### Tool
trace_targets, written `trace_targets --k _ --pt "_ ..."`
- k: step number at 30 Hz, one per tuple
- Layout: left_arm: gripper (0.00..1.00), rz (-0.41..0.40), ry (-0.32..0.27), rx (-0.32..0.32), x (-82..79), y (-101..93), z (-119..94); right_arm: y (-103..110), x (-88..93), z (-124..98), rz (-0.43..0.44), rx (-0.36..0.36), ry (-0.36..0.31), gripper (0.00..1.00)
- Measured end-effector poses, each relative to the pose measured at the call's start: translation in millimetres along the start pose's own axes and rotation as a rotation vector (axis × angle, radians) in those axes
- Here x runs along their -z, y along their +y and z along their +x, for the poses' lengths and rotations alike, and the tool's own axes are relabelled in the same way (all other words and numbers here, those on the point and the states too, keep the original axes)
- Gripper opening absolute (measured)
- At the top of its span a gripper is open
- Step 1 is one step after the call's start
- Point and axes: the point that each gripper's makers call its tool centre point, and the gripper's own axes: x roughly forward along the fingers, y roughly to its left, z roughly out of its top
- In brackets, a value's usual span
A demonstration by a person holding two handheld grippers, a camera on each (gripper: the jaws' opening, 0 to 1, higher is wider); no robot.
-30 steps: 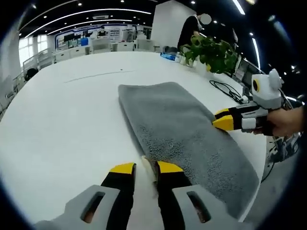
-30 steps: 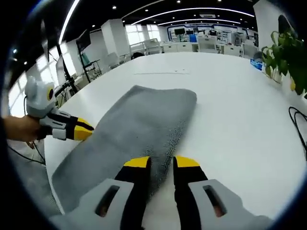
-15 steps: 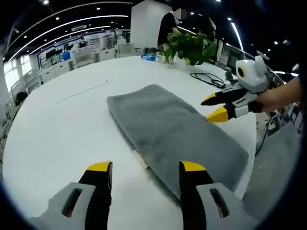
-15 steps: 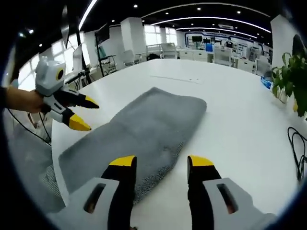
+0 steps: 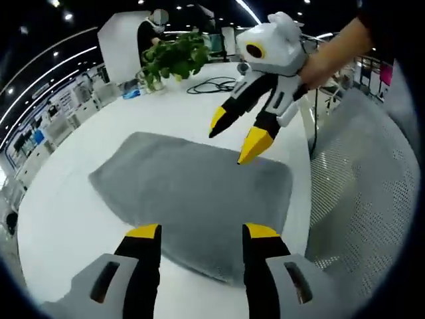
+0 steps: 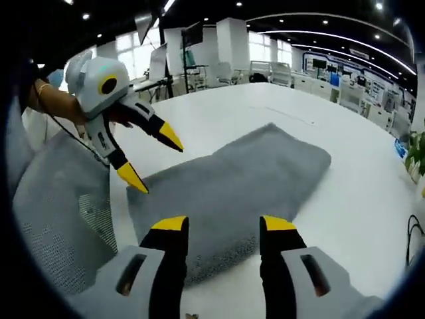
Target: Fold the towel on the table until its edges align and the towel forms a compact rectangular stack.
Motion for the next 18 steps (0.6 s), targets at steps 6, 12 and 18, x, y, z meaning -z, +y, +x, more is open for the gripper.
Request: trace_targets --k 6,12,18 --pt "0.50 0.004 0.010 0.051 5.8 -21.6 4 27 11.7 -3 -0.071 -0.073 0.040 0.41" --pt "0.43 -0.007 0.034 0.081 17.9 -32.4 4 53 19.5 -7 -0.079 -0.156 0.054 0.33" --pt "0.25 0.022 0.047 0.146 23.4 -45.4 2 71 35.0 -9 -0.168 -0.205 0.119 0.30"
